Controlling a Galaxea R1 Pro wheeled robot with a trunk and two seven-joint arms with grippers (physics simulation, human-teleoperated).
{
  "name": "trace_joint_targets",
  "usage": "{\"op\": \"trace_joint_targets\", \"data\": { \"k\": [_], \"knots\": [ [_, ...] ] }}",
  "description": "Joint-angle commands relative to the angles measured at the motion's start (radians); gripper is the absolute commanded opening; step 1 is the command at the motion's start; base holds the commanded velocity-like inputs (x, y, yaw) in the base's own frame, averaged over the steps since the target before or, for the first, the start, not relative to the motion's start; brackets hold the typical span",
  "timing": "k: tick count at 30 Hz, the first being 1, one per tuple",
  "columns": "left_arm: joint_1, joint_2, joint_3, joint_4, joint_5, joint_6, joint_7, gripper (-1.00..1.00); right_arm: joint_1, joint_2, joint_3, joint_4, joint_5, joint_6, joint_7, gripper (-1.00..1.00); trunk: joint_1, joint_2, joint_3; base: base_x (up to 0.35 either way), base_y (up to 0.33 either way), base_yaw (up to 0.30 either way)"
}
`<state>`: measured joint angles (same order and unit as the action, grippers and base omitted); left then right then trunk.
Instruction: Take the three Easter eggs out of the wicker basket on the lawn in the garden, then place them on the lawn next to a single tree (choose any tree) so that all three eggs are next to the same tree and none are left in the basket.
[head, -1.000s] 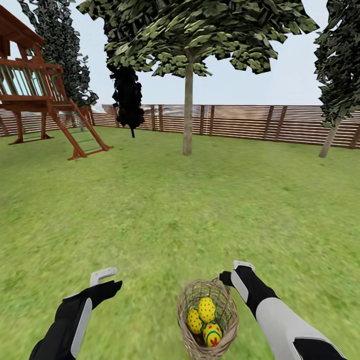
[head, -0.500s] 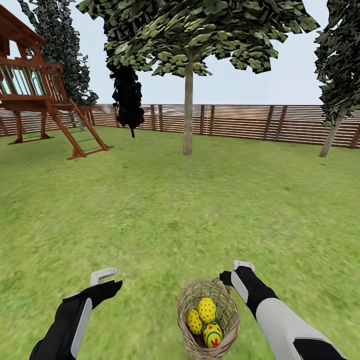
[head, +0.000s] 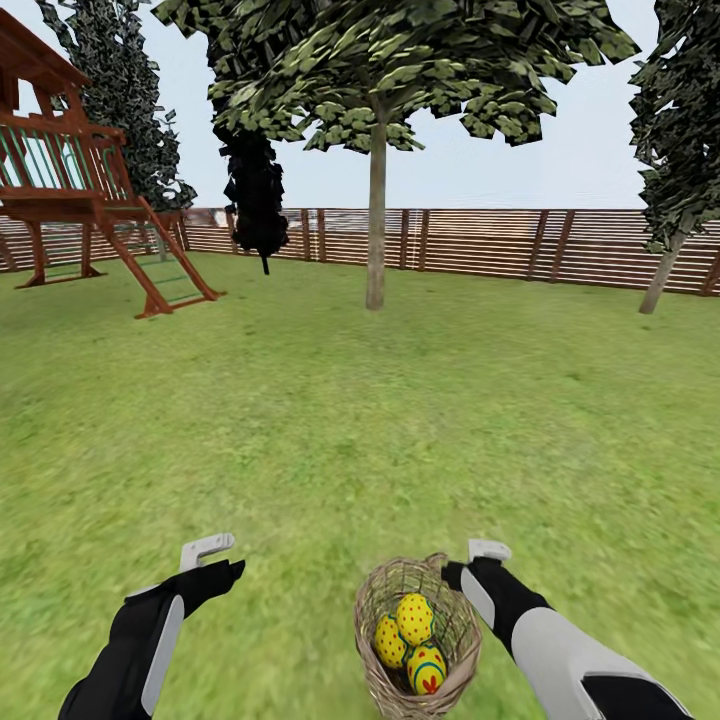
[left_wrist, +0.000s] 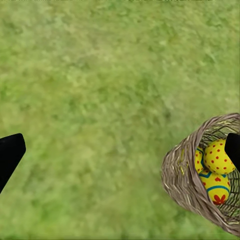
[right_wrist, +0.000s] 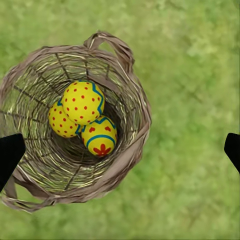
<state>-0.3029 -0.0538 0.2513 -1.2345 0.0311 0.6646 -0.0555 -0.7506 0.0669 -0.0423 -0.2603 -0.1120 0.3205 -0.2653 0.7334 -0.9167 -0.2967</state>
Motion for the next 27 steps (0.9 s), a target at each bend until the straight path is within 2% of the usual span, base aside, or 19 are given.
{"op": "trace_joint_targets", "data": {
  "k": [1, 9, 14, 27],
  "knots": [
    [-0.001, 0.000, 0.004, -0.002, 0.003, 0.006, -0.004, 1.00, -0.001, 0.001, -0.004, 0.005, -0.007, -0.004, -0.005, 1.00, 0.004, -0.008, -0.005, 0.000, 0.000, 0.000],
    [-0.001, 0.000, 0.005, -0.003, 0.003, 0.007, -0.004, 1.00, -0.001, 0.002, -0.004, 0.013, 0.007, -0.007, -0.004, 1.00, 0.035, -0.064, -0.030, 0.000, 0.000, 0.000],
    [-0.001, 0.000, 0.005, -0.003, 0.003, 0.008, -0.004, 1.00, -0.001, 0.007, -0.003, 0.013, 0.011, 0.000, -0.008, 1.00, 0.035, -0.064, -0.030, 0.000, 0.000, 0.000],
    [-0.001, 0.000, 0.005, -0.003, 0.003, 0.007, -0.003, 1.00, -0.001, 0.007, -0.002, 0.013, 0.012, 0.002, -0.011, 1.00, 0.085, -0.155, -0.070, 0.000, 0.000, 0.000]
  ]
}}
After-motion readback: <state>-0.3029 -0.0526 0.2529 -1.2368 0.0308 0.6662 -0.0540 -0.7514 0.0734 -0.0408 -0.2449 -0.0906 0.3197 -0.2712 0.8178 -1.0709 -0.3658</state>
